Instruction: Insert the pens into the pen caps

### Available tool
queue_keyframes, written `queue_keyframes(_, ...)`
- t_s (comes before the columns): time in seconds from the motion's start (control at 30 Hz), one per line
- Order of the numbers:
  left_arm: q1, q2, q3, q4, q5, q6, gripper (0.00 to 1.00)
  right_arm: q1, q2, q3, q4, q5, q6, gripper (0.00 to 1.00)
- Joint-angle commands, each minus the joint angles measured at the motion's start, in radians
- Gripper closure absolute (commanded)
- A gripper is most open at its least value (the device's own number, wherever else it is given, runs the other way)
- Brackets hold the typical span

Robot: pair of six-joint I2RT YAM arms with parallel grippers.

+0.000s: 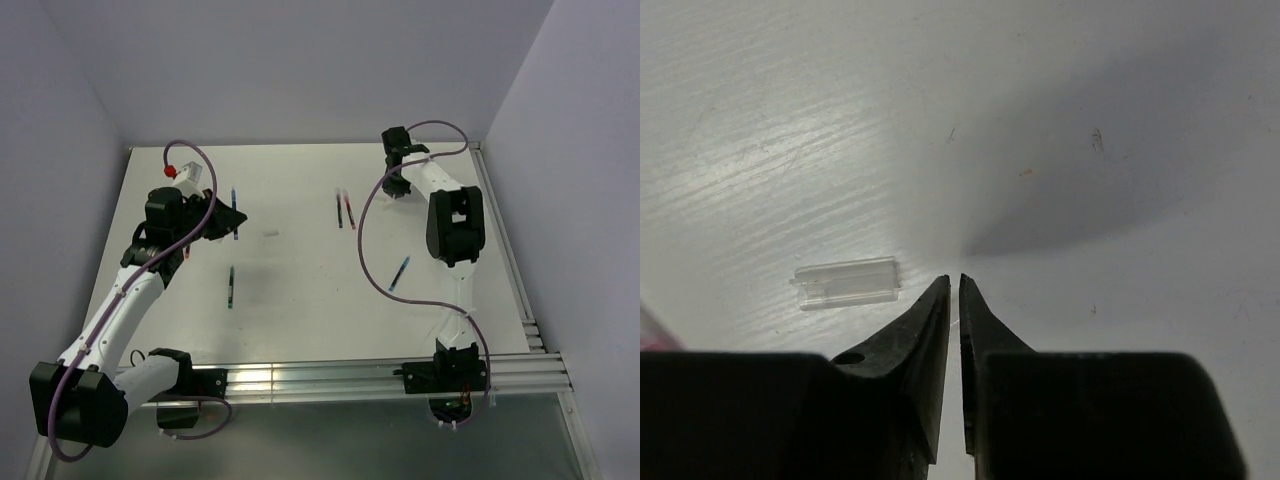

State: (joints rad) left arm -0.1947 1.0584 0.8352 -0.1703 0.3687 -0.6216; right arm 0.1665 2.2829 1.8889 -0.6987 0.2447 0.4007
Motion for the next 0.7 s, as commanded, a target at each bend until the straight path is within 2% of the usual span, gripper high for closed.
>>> queue_keyframes(0.0,0.006,-0.008,0.033,0.023,0.009,0.01,1.0,-0.005,-0.111,-0.002,-0.005,0.025,0.026,0.82)
queue_keyframes(0.2,0.005,-0.008,0.033,0.025,0.012,0.003,1.0,0.005,-0.166,-0.068,0.001,0.033,0.101,0.76)
queue_keyframes(0.33,0.006,-0.017,0.033,0.022,0.007,-0.003,1.0,0.004,-0.215,-0.112,0.008,0.039,0.148,0.69)
queue_keyframes(0.67,0.006,-0.037,0.033,0.025,0.004,-0.026,1.0,-0.001,-0.246,-0.169,0.048,-0.062,0.302,0.66)
